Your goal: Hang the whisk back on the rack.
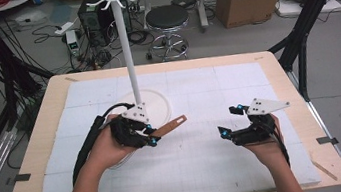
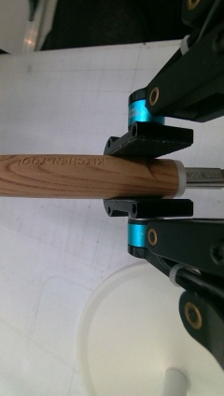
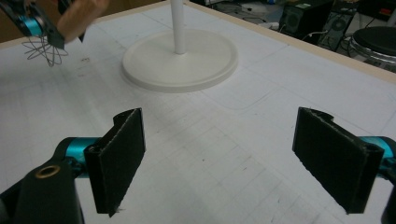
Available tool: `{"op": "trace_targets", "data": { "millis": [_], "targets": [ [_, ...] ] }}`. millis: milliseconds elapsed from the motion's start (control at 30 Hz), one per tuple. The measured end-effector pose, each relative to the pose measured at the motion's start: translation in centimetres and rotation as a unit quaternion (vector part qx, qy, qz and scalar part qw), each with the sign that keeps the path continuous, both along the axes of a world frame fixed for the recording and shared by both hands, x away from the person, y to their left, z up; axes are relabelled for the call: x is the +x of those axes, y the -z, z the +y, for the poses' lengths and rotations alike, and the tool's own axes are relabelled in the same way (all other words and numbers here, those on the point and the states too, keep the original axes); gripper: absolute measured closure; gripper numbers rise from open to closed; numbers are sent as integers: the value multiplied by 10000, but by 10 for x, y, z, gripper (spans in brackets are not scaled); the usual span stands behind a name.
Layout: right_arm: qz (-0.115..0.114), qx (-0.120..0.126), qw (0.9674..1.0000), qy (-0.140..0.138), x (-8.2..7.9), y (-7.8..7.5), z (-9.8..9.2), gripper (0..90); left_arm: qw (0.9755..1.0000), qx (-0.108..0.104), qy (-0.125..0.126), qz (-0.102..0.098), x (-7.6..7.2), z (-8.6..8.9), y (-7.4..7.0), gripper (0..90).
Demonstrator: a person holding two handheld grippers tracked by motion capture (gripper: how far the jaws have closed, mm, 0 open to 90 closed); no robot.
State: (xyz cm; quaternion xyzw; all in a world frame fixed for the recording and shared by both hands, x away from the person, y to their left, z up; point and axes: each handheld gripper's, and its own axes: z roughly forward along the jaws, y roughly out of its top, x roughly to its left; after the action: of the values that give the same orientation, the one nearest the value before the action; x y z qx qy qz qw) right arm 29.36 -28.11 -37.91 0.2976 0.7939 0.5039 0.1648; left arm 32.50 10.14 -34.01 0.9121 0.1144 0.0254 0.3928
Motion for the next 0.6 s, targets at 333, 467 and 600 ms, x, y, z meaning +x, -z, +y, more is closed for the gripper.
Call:
{"op": "trace_targets", "data": {
  "millis": [333,467,600],
  "targets": [
    [-15,-7,10000,-21,0,0,1,164,9972,-679,-251,-185,0,29,-38,712],
    [-33,-27,10000,-15,0,0,1,164,9942,-1008,-333,-168,4,40,-51,712],
    [-9,-43,10000,-29,0,1,2,163,9911,-1257,-397,-192,6,51,-63,712]
  ]
}}
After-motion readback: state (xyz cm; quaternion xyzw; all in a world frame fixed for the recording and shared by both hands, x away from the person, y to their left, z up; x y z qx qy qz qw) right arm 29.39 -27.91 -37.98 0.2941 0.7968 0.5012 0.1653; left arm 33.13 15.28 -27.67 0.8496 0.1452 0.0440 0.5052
